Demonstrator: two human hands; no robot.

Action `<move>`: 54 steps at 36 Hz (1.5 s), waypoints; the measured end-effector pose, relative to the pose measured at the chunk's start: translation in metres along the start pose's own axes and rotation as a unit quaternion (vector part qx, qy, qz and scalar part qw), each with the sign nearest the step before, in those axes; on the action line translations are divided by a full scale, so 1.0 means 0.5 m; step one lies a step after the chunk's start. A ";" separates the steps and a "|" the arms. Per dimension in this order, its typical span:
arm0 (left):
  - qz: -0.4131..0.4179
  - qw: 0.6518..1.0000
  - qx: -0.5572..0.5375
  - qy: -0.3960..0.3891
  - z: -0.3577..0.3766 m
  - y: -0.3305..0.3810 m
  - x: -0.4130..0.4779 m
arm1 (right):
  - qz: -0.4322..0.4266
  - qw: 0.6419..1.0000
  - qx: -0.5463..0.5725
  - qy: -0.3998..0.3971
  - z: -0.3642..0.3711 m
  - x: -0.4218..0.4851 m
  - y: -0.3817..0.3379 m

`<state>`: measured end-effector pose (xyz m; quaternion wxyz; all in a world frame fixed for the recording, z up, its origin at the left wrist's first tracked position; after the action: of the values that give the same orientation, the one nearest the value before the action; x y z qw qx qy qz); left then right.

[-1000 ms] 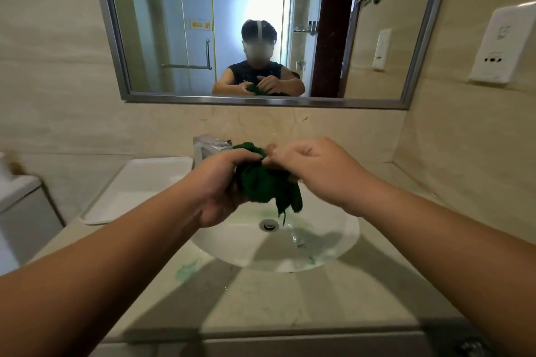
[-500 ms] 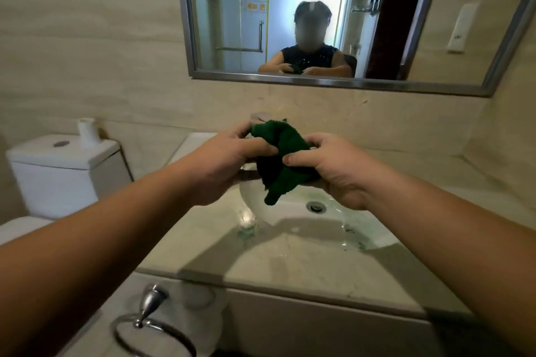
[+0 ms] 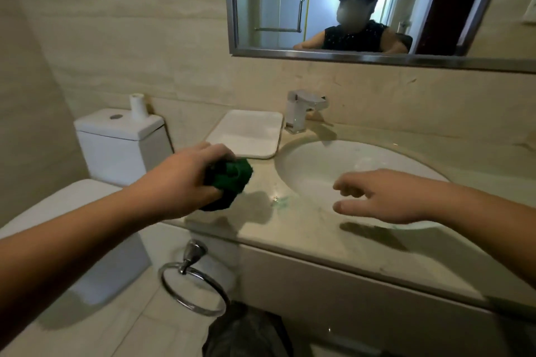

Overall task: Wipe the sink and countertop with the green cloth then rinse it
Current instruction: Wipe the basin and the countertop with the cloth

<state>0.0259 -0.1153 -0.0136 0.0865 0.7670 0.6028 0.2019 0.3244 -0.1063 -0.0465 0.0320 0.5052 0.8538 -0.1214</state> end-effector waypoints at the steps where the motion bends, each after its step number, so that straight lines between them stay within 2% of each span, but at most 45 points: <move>1: 0.022 0.999 0.044 -0.018 0.022 -0.001 -0.010 | -0.004 0.999 -0.026 -0.025 0.022 -0.014 0.016; 5: 0.110 0.980 0.122 -0.116 0.132 0.002 -0.058 | -0.014 0.993 -0.079 -0.084 0.086 -0.069 0.074; 9: 0.183 0.954 0.137 -0.192 0.197 0.033 -0.108 | -0.007 0.993 -0.053 -0.108 0.122 -0.123 0.119; 15: 0.304 0.925 0.171 -0.151 0.255 0.118 -0.106 | -0.007 0.993 -0.056 -0.107 0.160 -0.174 0.179; 20: 0.371 0.900 0.155 -0.170 0.316 0.234 -0.083 | 0.006 0.994 -0.064 -0.089 0.160 -0.211 0.225; 26: 0.369 0.901 0.155 -0.166 0.381 0.336 -0.015 | -0.019 0.997 -0.069 -0.040 0.175 -0.199 0.244; 33: 0.294 0.915 0.121 -0.247 0.410 0.348 0.103 | -0.039 0.998 -0.051 -0.018 0.175 -0.198 0.245; 35: 0.279 0.926 0.108 -0.231 0.409 0.343 0.118 | -0.042 0.997 -0.061 -0.030 0.177 -0.200 0.242; 38: 0.292 0.941 0.083 -0.150 0.368 0.360 0.111 | -0.042 0.996 -0.066 -0.032 0.178 -0.200 0.244; 41: 0.376 0.916 0.052 -0.132 0.333 0.402 0.044 | -0.034 0.997 -0.061 -0.043 0.186 -0.200 0.253; 44: 0.437 0.882 0.070 -0.163 0.356 0.419 -0.019 | -0.035 0.998 -0.015 -0.046 0.178 -0.199 0.258; 48: 0.384 0.904 0.054 -0.180 0.389 0.411 -0.004 | -0.005 0.996 0.087 0.035 0.128 -0.157 0.289; 51: 0.332 0.920 0.028 -0.206 0.403 0.408 0.045 | 0.027 0.964 0.222 0.144 0.093 -0.114 0.322; 54: 0.286 0.934 0.041 -0.209 0.414 0.394 0.097 | 0.039 0.950 0.269 0.156 0.090 -0.076 0.332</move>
<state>0.2964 -0.0967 -0.1165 0.1171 0.9348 0.3342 0.0284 0.4846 -0.0731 -0.1123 -0.2336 0.5405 0.7635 -0.2653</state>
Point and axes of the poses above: each hand's wrist, its own x-axis towards the middle knuckle, its own z-axis out of the palm, y = z × x, the point moved 8 cm from there along x, towards the middle knuckle, and after that the axes turned 9 degrees about -z, right-handed, at the moved point
